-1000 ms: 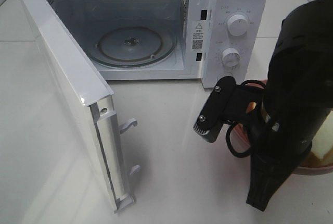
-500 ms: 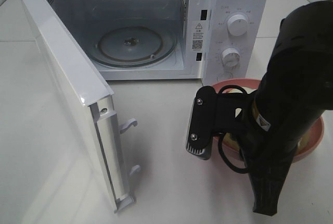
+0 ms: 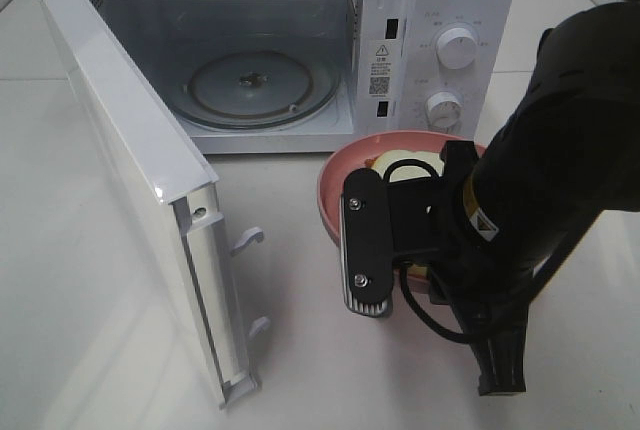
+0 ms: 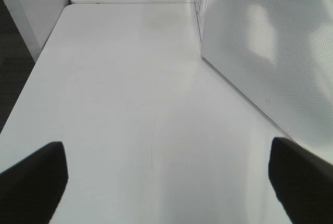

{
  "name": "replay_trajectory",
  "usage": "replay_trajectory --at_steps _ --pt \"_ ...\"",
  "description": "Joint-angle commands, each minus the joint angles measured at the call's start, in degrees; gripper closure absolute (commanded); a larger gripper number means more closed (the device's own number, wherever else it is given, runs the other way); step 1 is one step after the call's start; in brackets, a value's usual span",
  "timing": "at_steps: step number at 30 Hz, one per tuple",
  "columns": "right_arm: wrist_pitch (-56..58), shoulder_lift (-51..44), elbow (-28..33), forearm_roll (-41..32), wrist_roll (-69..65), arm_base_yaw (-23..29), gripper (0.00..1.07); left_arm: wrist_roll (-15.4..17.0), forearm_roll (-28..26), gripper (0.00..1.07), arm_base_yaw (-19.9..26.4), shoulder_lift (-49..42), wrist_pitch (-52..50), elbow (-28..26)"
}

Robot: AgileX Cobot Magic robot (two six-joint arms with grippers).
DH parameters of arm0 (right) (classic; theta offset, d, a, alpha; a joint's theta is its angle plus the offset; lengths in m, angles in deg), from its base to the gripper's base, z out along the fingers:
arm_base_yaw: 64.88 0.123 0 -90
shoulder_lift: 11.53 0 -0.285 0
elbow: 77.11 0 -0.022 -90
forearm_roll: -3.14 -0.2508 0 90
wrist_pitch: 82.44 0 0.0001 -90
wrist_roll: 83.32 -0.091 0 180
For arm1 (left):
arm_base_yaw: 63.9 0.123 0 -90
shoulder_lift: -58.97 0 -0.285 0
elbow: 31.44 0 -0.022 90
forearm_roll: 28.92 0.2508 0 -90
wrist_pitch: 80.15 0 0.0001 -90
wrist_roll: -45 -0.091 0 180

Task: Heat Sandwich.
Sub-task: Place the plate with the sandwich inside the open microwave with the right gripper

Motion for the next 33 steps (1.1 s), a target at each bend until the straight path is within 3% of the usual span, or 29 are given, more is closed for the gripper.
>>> replay_trajectory --at_steps 1,12,33 --pt "-2.4 -0.7 0.1 1.2 5.5 0.3 1.04 0.1 0.2 0.03 0.1 -1.5 -0.5 0.1" --pt "-5.3 -0.7 0.1 0.2 7.4 -0.2 1.04 0.1 0.2 0.03 0.1 -1.5 -0.5 0.1" --pt "-7.1 -0.7 -0.1 -8.3 38.6 -11.4 1.07 0.1 0.2 0.03 0.1 -1.5 -0.5 0.1"
